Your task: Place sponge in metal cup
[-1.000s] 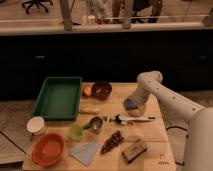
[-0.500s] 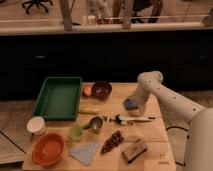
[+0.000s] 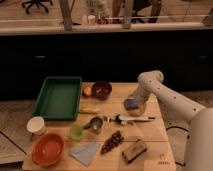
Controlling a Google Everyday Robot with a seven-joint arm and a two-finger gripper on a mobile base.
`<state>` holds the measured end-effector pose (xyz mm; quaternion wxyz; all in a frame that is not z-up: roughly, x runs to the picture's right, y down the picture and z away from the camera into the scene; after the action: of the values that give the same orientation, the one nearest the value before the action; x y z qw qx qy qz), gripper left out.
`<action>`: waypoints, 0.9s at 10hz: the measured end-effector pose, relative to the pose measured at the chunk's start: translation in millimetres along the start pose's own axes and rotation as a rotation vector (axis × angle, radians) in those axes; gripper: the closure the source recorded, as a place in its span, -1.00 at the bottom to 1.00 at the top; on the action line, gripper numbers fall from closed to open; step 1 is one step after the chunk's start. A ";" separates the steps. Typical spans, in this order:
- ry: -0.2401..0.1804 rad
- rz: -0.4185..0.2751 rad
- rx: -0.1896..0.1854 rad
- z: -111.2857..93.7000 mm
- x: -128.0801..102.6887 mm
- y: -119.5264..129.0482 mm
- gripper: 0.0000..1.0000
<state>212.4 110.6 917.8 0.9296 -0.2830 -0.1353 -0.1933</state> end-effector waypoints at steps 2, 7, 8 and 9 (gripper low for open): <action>0.013 0.021 0.001 1.8 3.2 -2.7 -0.57; 0.038 0.079 -0.012 14.2 9.8 -2.6 0.41; 0.039 0.084 -0.012 15.2 10.8 -2.3 0.62; 0.034 0.087 -0.010 15.7 11.3 -2.5 0.82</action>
<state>219.1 114.5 935.7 0.9379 -0.2900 -0.1063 -0.1581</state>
